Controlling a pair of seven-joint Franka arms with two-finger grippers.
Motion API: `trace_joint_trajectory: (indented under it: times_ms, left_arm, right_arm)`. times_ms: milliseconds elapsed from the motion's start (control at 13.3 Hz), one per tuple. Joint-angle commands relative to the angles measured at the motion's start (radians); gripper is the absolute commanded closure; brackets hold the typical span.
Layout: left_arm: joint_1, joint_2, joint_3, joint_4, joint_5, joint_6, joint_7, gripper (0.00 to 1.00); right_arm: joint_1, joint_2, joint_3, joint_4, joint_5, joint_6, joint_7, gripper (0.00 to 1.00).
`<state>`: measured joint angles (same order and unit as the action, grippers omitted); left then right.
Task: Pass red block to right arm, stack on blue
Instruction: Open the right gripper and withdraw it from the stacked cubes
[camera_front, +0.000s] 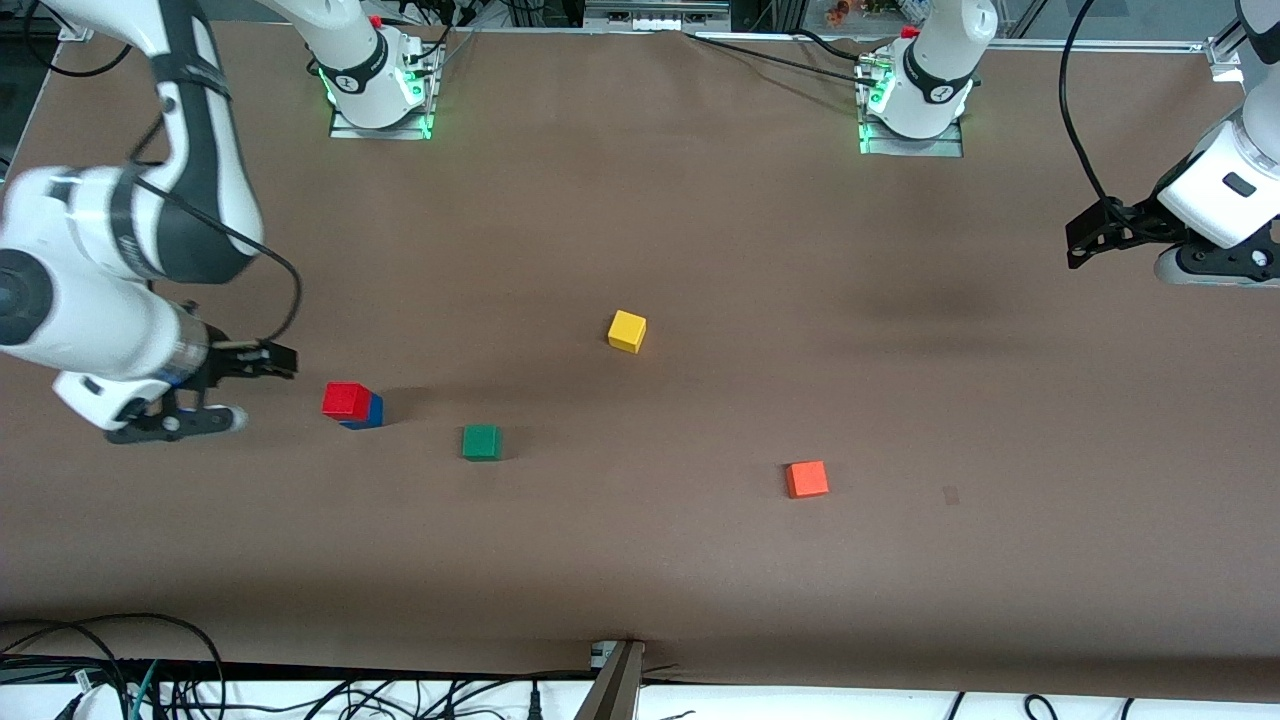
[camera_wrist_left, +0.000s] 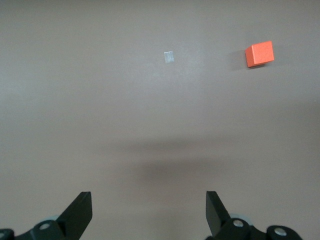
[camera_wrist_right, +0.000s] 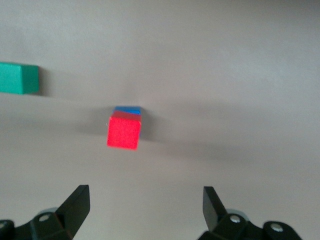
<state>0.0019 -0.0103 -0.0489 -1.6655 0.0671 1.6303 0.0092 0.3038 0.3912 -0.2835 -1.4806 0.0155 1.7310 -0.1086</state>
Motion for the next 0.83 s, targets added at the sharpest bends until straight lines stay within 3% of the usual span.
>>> trace_joint_trajectory:
  times_ms: [0, 377, 603, 754]
  left_arm:
    - [0.001, -0.011, 0.0, -0.002, 0.013, 0.002, 0.02, 0.0]
    - [0.001, -0.01, 0.0, -0.002, 0.014, 0.002, 0.02, 0.0]
    - [0.001, -0.01, 0.0, -0.002, 0.014, 0.002, 0.02, 0.0]
    - [0.001, -0.011, 0.0, -0.002, 0.014, 0.002, 0.02, 0.0]
  right_arm:
    - [-0.003, -0.029, -0.016, 0.081, -0.002, -0.137, -0.016, 0.0]
    - [-0.046, -0.149, 0.004, 0.077, -0.012, -0.241, -0.017, 0.0]
    - [-0.176, -0.27, 0.111, 0.037, -0.003, -0.274, -0.02, 0.0]
    - [-0.189, -0.317, 0.119, 0.025, -0.005, -0.289, -0.022, 0.0]
